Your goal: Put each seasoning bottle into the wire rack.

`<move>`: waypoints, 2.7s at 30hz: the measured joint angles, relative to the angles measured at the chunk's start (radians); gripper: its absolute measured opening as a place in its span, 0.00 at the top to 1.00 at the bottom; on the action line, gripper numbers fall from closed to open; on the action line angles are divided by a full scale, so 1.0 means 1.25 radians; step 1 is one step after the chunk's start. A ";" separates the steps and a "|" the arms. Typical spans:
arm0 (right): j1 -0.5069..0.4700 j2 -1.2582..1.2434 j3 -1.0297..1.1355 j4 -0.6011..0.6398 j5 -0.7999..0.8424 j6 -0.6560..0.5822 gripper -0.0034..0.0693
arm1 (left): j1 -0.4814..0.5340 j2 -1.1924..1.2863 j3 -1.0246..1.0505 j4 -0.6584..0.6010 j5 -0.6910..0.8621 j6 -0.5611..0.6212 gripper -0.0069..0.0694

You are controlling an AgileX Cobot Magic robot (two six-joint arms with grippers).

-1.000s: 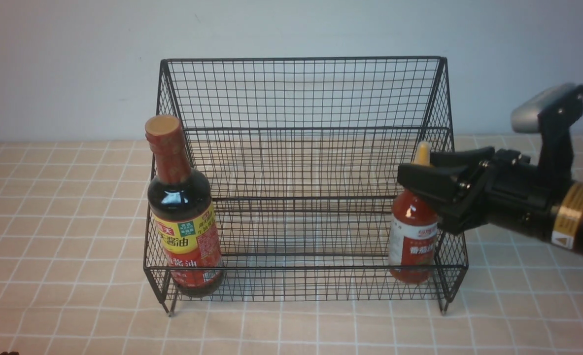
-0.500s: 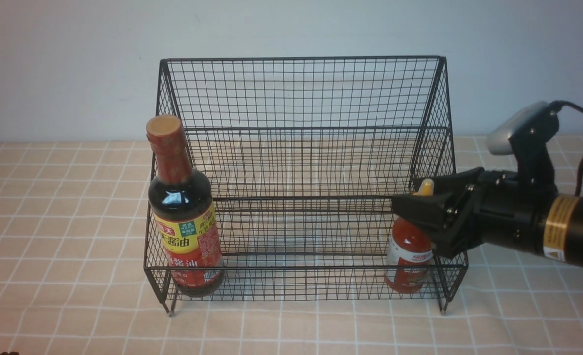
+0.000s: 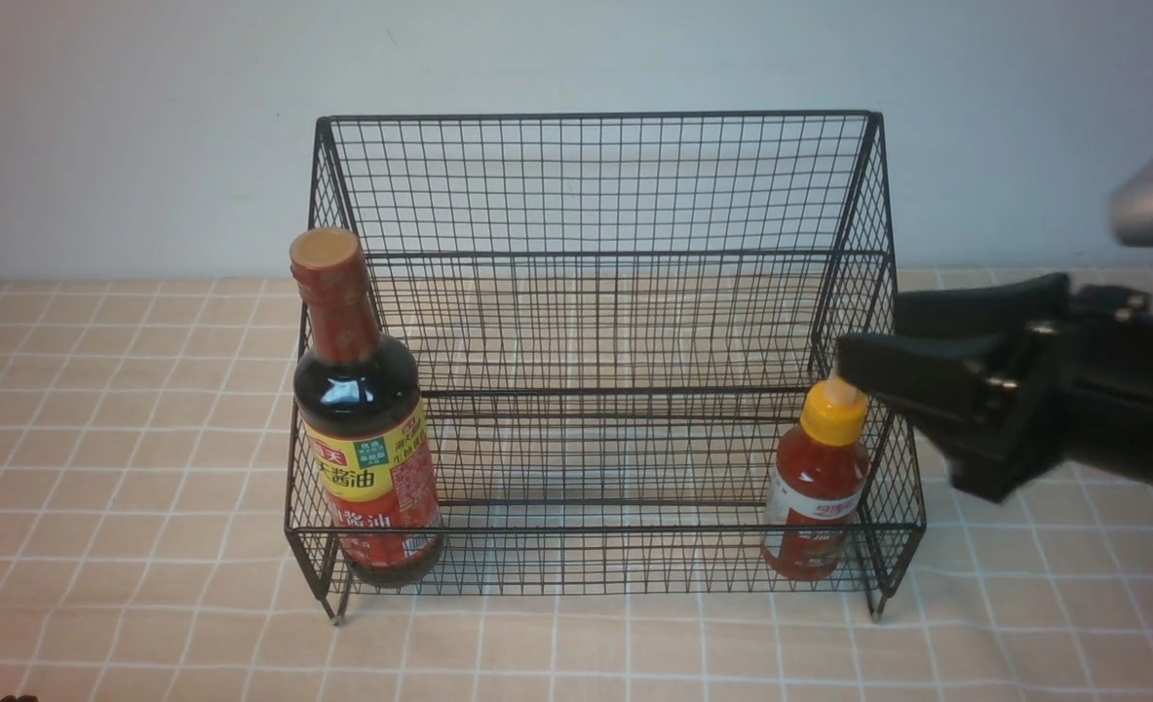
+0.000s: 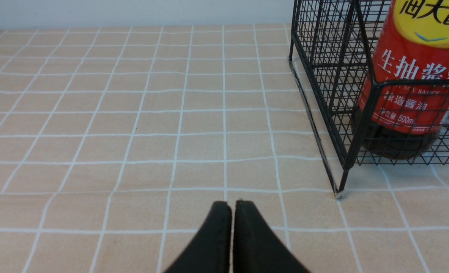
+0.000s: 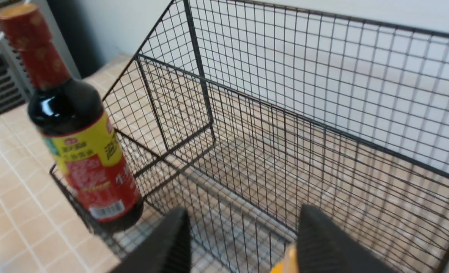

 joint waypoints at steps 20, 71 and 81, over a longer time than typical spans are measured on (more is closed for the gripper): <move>-0.003 -0.352 -0.001 0.098 0.793 -0.672 0.97 | 0.000 0.000 0.000 0.000 0.000 0.000 0.92; -0.211 -0.782 0.529 1.285 0.605 -1.248 0.97 | 0.000 0.000 0.000 0.000 0.000 0.000 0.92; -0.210 -0.845 0.533 1.291 0.664 -1.254 0.97 | 0.000 0.000 0.000 0.000 0.000 0.000 0.92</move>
